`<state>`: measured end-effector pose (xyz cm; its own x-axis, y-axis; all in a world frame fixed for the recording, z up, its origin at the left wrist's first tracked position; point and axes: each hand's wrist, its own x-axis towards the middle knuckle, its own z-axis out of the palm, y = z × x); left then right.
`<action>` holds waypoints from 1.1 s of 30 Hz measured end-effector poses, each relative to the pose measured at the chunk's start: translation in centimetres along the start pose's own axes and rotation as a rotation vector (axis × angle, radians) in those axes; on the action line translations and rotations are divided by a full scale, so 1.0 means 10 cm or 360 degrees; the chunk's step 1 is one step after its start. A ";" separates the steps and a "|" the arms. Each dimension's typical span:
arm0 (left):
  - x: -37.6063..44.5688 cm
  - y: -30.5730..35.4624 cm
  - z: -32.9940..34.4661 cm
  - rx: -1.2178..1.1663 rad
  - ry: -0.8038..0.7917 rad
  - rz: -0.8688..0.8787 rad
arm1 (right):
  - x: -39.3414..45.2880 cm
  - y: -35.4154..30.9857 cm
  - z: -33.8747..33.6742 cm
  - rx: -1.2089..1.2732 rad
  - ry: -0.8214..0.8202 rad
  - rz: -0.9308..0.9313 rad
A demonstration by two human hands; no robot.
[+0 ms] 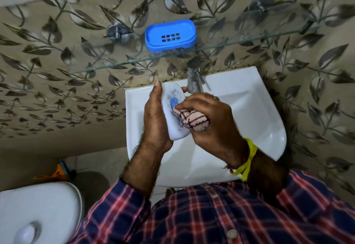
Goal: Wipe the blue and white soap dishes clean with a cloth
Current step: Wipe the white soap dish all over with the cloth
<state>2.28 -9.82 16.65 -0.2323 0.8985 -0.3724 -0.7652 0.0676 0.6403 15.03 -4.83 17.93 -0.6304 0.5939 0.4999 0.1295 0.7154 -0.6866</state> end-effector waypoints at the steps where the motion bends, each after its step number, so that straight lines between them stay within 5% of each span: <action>1: -0.01 -0.03 0.02 -0.0011 -0.0027 -0.0017 | 0.03 0.03 -0.01 0.0016 0.0048 0.0066; 23: -0.10 -0.12 -0.09 0.0155 0.0052 0.0242 | 0.21 0.01 0.05 -0.0003 0.0074 0.0048; 33: -0.18 -0.10 -0.10 0.0081 0.0040 0.0134 | 0.07 0.11 0.04 0.0030 0.0089 0.0157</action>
<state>2.81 -11.95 15.98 -0.3098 0.8909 -0.3321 -0.7111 0.0147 0.7029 14.42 -3.80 17.36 -0.5716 0.6809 0.4578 0.1740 0.6459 -0.7434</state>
